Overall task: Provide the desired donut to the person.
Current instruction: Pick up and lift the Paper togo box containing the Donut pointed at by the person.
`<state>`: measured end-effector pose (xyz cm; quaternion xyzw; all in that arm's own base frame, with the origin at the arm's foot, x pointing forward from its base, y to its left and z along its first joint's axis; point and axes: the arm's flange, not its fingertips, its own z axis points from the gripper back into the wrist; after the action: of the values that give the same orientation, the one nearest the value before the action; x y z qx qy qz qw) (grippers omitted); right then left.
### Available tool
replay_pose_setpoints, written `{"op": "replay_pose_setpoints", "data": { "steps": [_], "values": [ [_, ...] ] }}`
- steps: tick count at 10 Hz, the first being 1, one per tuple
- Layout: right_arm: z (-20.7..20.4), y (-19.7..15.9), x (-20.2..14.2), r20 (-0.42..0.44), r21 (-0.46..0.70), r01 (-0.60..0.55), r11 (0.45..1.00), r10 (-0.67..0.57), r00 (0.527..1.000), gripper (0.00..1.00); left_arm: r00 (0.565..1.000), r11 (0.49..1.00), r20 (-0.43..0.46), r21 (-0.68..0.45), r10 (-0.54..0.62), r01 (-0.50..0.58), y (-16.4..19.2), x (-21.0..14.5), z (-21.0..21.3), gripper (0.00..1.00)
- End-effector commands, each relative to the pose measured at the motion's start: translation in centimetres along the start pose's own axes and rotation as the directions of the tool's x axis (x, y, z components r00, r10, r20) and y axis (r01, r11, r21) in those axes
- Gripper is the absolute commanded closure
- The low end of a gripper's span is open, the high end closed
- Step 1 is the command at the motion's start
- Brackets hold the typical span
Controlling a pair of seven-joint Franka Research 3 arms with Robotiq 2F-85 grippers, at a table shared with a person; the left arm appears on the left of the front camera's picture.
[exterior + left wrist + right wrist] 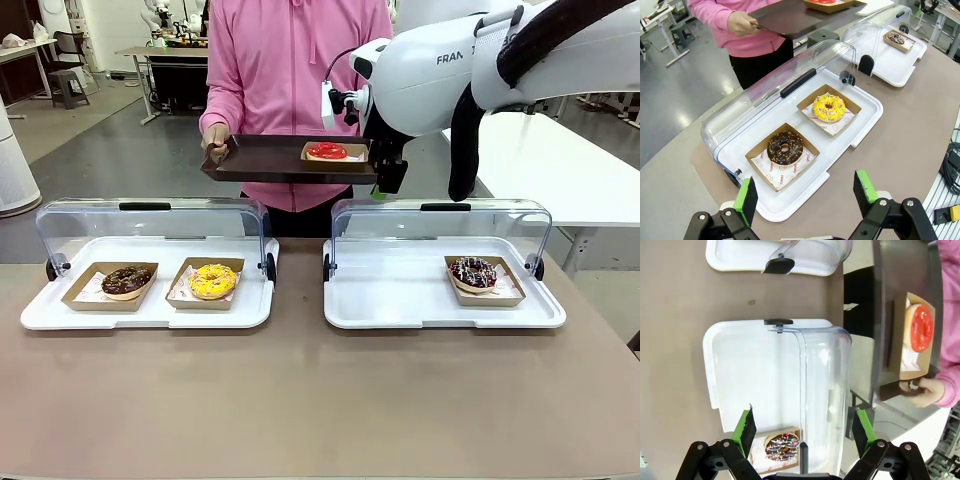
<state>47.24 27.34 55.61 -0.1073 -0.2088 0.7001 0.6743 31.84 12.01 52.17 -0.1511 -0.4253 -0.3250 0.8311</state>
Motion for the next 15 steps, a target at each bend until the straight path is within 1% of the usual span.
{"op": "replay_pose_setpoints", "data": {
  "steps": [1, 7, 8, 9, 10, 11, 12, 13, 14, 15],
  "values": [
    [-0.5, 0.3, -0.4, 0.003, -0.025, -0.005, 1.000, 0.005, 1.000, 0.00, 1.000, 1.000, 0.012, -0.006, 0.006, -0.006, 0.1, -0.1, 0.0, 0.00],
    [-0.5, 0.3, -0.4, 0.003, -0.025, -0.005, 1.000, 0.005, 1.000, 0.00, 1.000, 1.000, 0.012, -0.006, 0.006, -0.006, 0.1, -0.1, 0.0, 0.00],
    [-0.1, 0.0, 0.0, 0.004, -0.006, 0.000, 1.000, 0.000, 1.000, 0.00, 1.000, 1.000, 0.012, -0.006, 0.006, -0.006, 0.1, -0.1, 0.0, 0.00],
    [1.8, 0.9, -1.5, 0.106, 0.060, 0.034, 0.998, -0.040, 0.994, 0.00, 1.000, 1.000, 0.012, -0.006, 0.006, -0.006, 0.1, -0.1, 0.0, 0.00],
    [5.5, 1.8, -6.2, 0.179, 0.111, 0.044, 0.993, -0.064, 0.982, 0.00, 1.000, 1.000, 0.012, -0.006, 0.006, -0.006, 0.1, -0.1, 0.0, 0.00],
    [7.4, 2.4, -9.6, 0.251, 0.140, 0.066, 0.988, -0.100, 0.963, 0.00, 1.000, 1.000, 0.012, -0.006, 0.006, -0.006, 0.1, -0.1, 0.0, 0.00],
    [9.4, 3.9, -15.3, 0.348, 0.168, 0.094, 0.981, -0.148, 0.926, 0.00, 1.000, 1.000, 0.012, -0.006, 0.006, -0.006, 0.1, -0.1, 0.0, 0.00],
    [10.3, 5.6, -19.7, 0.408, 0.155, 0.144, 0.977, -0.196, 0.892, 0.00, 1.000, 1.000, 0.012, -0.006, 0.006, -0.006, 0.1, -0.1, 0.0, 0.00],
    [10.6, 7.6, -23.5, 0.470, 0.179, 0.183, 0.967, -0.247, 0.847, 0.00, 1.000, 1.000, 0.012, -0.006, 0.006, -0.006, 0.1, -0.1, 0.0, 0.00],
    [10.6, 9.7, -26.6, 0.480, 0.157, 0.300, 0.941, -0.338, 0.809, 0.00, 1.000, 1.000, 0.012, -0.006, 0.006, -0.006, 0.1, -0.1, 0.0, 0.00]
  ]
}}
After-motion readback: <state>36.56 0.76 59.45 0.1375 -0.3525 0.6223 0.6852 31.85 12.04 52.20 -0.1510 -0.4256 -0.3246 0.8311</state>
